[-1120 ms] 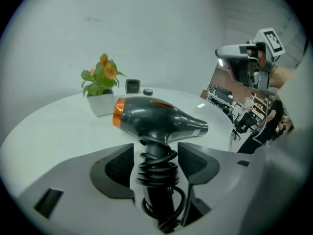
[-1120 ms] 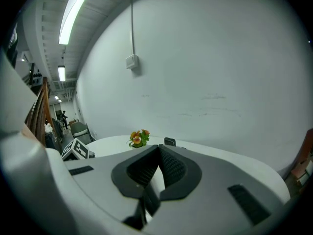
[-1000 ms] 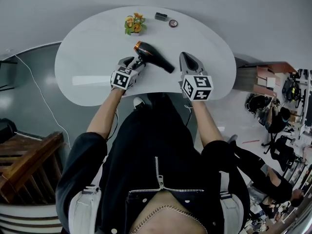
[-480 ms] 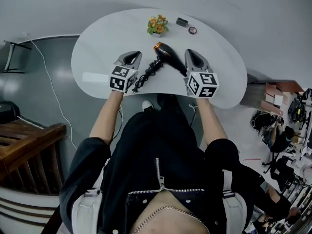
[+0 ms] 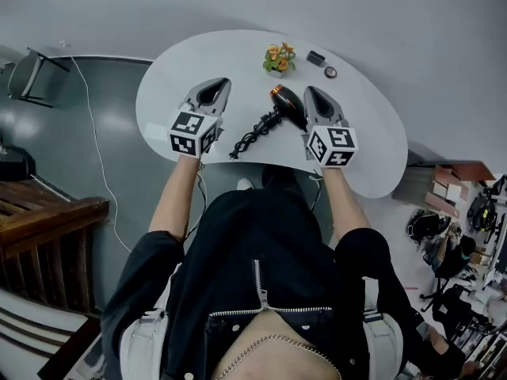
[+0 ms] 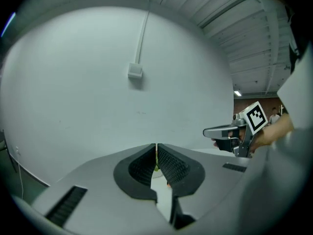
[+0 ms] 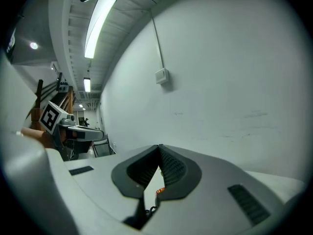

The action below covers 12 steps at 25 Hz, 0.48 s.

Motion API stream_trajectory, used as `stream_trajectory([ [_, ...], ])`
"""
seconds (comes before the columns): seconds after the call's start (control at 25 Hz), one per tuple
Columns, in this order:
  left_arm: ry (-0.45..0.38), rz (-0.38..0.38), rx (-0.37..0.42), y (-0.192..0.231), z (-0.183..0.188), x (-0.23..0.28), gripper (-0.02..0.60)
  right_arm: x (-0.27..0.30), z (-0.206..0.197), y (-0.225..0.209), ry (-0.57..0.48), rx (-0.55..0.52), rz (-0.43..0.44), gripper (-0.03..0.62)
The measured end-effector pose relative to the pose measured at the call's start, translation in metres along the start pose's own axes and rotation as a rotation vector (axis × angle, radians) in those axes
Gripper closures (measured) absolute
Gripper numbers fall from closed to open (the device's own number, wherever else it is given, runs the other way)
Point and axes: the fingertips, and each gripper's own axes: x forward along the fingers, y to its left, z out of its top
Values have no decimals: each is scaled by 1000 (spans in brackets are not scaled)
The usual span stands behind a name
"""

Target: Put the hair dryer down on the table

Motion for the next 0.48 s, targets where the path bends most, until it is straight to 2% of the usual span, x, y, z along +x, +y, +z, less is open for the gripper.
stream_trajectory([
  [0.2,-45,53,-21,18,10,-17,554,5,10,4,-24,-19,9,589],
  [0.48,-60,65,-45,24,10,-25,554,3,11,5,-20,-40,2,591],
])
